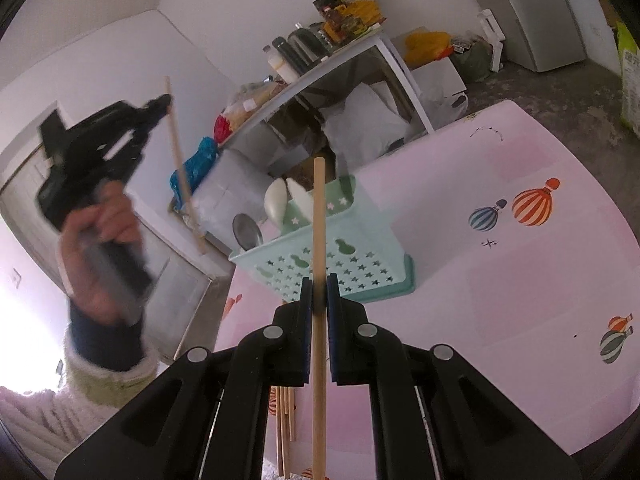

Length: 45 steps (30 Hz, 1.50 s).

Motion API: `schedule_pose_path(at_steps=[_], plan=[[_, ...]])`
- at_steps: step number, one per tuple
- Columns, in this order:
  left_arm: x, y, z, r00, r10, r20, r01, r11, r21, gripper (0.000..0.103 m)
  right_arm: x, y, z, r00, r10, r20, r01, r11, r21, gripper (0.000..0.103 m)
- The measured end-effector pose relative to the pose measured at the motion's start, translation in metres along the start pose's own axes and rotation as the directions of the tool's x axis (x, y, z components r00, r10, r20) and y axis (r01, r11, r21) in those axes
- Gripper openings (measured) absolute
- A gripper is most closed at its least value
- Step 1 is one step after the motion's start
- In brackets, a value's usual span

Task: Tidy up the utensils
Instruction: 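Carry the chopstick over the holder and open the left gripper while the right gripper carries its chopstick, then lower the wooden chopstick into the green holder and open the right gripper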

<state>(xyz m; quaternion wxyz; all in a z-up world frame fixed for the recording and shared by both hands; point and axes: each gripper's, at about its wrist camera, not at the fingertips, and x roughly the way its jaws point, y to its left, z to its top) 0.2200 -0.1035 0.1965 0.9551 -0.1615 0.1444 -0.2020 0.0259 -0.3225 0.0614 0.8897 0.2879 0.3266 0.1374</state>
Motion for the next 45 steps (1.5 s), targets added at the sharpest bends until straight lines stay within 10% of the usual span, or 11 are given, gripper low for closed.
schedule_pose_path(at_steps=[18, 27, 45], plan=[[0.075, 0.015, -0.064, 0.979, 0.204, 0.027, -0.206, 0.971, 0.122, 0.005, 0.005, -0.019, 0.001, 1.000, -0.024, -0.013, 0.024, 0.999, 0.045, 0.007], [0.013, 0.041, -0.084, 0.982, 0.183, -0.039, -0.178, 0.978, 0.113, 0.006, 0.006, -0.013, 0.000, 0.999, -0.046, -0.013, 0.047, 0.998, 0.036, 0.007], [-0.094, 0.073, -0.114, 0.986, 0.125, -0.109, -0.115, 0.989, 0.093, 0.045, 0.011, 0.026, 0.021, 0.997, -0.070, 0.015, 0.071, 0.996, -0.057, 0.007]])
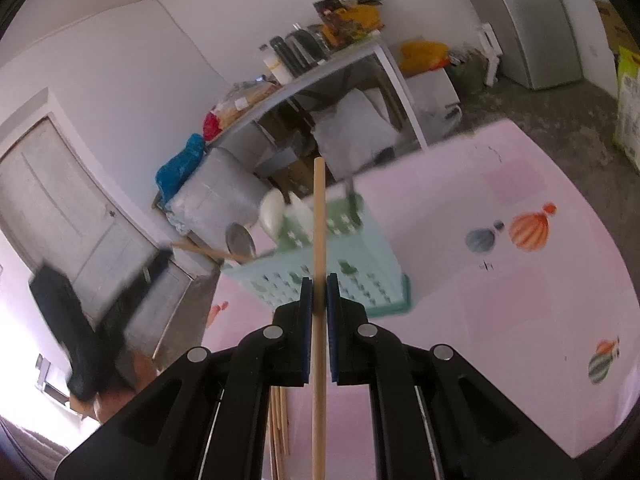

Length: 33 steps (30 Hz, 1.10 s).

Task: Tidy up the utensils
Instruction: 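Lower the wooden chopstick into the green holder and open the right gripper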

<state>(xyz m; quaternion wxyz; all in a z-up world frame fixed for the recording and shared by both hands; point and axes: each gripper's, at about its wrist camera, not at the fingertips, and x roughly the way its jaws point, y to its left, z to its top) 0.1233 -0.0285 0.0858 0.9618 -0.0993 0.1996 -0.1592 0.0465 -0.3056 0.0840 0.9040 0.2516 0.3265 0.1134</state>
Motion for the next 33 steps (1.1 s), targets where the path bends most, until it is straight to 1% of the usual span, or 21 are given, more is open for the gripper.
schedule_pose_path(at_steps=[1, 4, 6, 10, 12, 15, 16, 19, 21, 26, 29, 33], plan=[[-0.003, 0.003, -0.007, 1.000, -0.009, -0.022, 0.009, 1.000, -0.001, 0.046, 0.001, 0.004, 0.005, 1.000, 0.004, 0.007, -0.004, 1.000, -0.010, 0.007], [-0.008, 0.008, -0.019, 0.998, -0.023, -0.054, 0.023, 1.000, -0.001, 0.049, 0.003, 0.017, 0.023, 0.999, 0.012, 0.047, -0.009, 0.999, -0.053, 0.007], [-0.009, 0.012, -0.024, 0.997, -0.028, -0.072, 0.028, 1.000, -0.005, 0.050, 0.007, 0.026, 0.038, 0.995, 0.042, 0.088, -0.036, 0.997, -0.068, 0.007], [-0.012, 0.022, -0.031, 0.994, -0.042, -0.101, 0.040, 0.999, -0.022, 0.053, 0.018, 0.041, 0.064, 0.984, 0.076, 0.163, -0.062, 0.994, -0.089, 0.007], [-0.014, 0.025, -0.032, 0.994, -0.042, -0.099, 0.040, 0.999, -0.021, 0.053, 0.028, 0.052, 0.078, 0.973, 0.091, 0.214, -0.067, 0.991, -0.115, 0.007], [-0.019, 0.030, -0.034, 0.995, -0.037, -0.093, 0.035, 0.999, -0.018, 0.054, 0.045, 0.067, 0.094, 0.953, 0.081, 0.292, -0.034, 0.986, -0.165, 0.007], [-0.021, 0.032, -0.034, 0.995, -0.032, -0.090, 0.031, 0.999, -0.016, 0.054, 0.053, 0.072, 0.100, 0.944, 0.068, 0.322, -0.010, 0.984, -0.178, 0.007], [-0.024, 0.036, -0.032, 0.996, -0.015, -0.089, 0.013, 1.000, -0.012, 0.055, 0.071, 0.081, 0.109, 0.929, 0.041, 0.369, 0.036, 0.979, -0.200, 0.007], [-0.026, 0.041, -0.032, 0.996, -0.005, -0.089, 0.004, 1.000, -0.012, 0.055, 0.084, 0.083, 0.113, 0.925, 0.029, 0.379, 0.053, 0.978, -0.202, 0.007], [-0.029, 0.054, -0.032, 0.996, 0.025, -0.089, -0.027, 1.000, -0.016, 0.055, 0.115, 0.084, 0.111, 0.919, -0.035, 0.393, 0.135, 0.964, -0.228, 0.007], [-0.028, 0.060, -0.032, 0.995, 0.036, -0.093, -0.038, 0.999, -0.024, 0.055, 0.126, 0.081, 0.106, 0.915, -0.081, 0.395, 0.180, 0.959, -0.221, 0.007], [-0.028, 0.065, -0.032, 0.995, 0.046, -0.091, -0.048, 0.999, -0.025, 0.055, 0.136, 0.075, 0.102, 0.910, -0.113, 0.398, 0.209, 0.956, -0.208, 0.007]])
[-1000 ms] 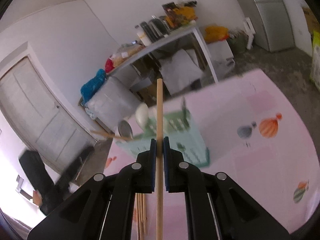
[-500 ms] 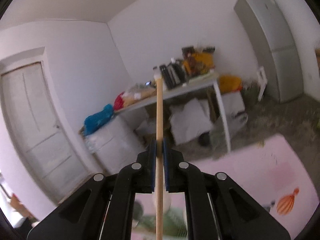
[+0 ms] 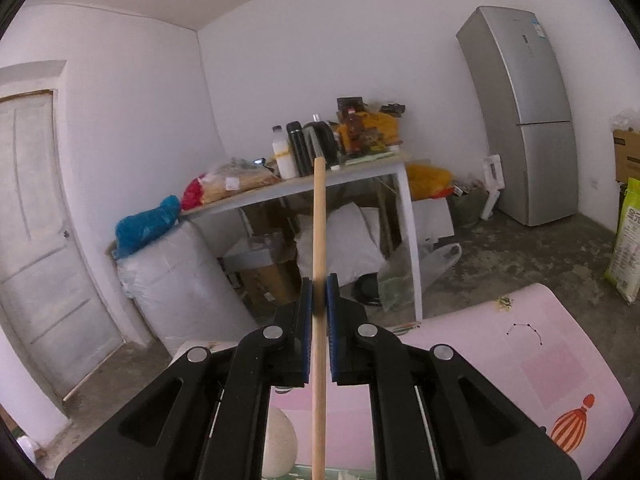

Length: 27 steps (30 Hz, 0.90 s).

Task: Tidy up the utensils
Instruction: 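Lower the wooden chopstick into the green holder and open the right gripper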

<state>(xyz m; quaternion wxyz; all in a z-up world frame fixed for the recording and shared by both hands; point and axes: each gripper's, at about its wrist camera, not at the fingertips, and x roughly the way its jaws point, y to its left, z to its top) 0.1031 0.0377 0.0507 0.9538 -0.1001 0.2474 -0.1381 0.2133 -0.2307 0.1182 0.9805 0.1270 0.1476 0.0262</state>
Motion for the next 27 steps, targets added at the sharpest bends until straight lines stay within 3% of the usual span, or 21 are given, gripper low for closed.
schedule_pose_path(at_steps=[14, 27], plan=[[0.008, 0.008, 0.002, 1.000, 0.014, -0.022, -0.013, 1.000, 0.016, 0.056, -0.010, 0.012, -0.018, 0.993, -0.082, 0.080, 0.087, 0.994, -0.071, 0.007], [0.005, 0.004, 0.002, 0.999, 0.042, -0.023, -0.041, 0.999, 0.034, 0.057, -0.033, 0.018, -0.034, 0.990, -0.087, 0.109, 0.100, 0.987, -0.125, 0.008]])
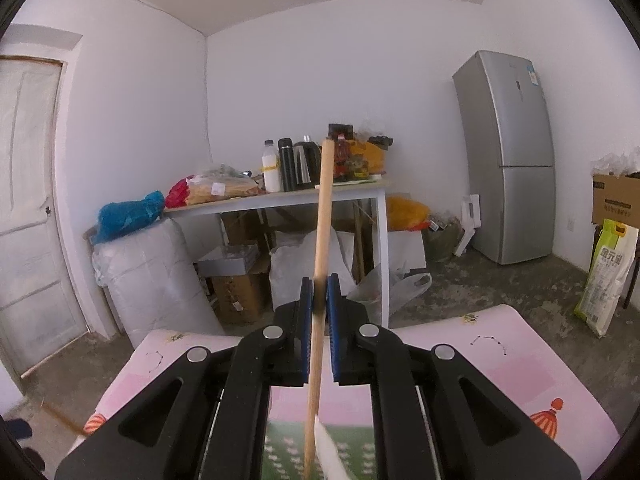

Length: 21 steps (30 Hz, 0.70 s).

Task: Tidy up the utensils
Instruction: 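Lower the wooden chopstick into the green holder and open the right gripper, then move both grippers back down to the loose chopsticks on the table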

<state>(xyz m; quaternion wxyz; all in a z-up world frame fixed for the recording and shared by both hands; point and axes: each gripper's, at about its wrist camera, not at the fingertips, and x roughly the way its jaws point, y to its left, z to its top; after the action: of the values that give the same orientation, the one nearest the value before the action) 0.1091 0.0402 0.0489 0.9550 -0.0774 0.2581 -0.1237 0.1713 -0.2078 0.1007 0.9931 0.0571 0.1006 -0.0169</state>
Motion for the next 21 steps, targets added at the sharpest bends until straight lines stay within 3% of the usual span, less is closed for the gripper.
schedule_pose_path(at_steps=[6, 10, 21], plan=[[-0.001, -0.008, -0.001, 1.000, -0.004, -0.001, 0.004, 1.000, 0.020, 0.059, -0.022, 0.002, -0.012, 1.000, -0.003, -0.001, 0.003, 0.999, -0.049, 0.010], [-0.002, -0.015, 0.000, 1.000, -0.006, -0.005, 0.006, 1.000, 0.029, 0.059, -0.036, 0.001, -0.015, 1.000, -0.006, 0.009, 0.006, 0.998, -0.060, 0.030], [-0.003, -0.027, -0.004, 1.000, -0.008, -0.023, 0.009, 0.998, 0.054, 0.064, -0.087, -0.017, -0.007, 0.999, 0.012, 0.046, -0.012, 1.000, 0.011, 0.046]])
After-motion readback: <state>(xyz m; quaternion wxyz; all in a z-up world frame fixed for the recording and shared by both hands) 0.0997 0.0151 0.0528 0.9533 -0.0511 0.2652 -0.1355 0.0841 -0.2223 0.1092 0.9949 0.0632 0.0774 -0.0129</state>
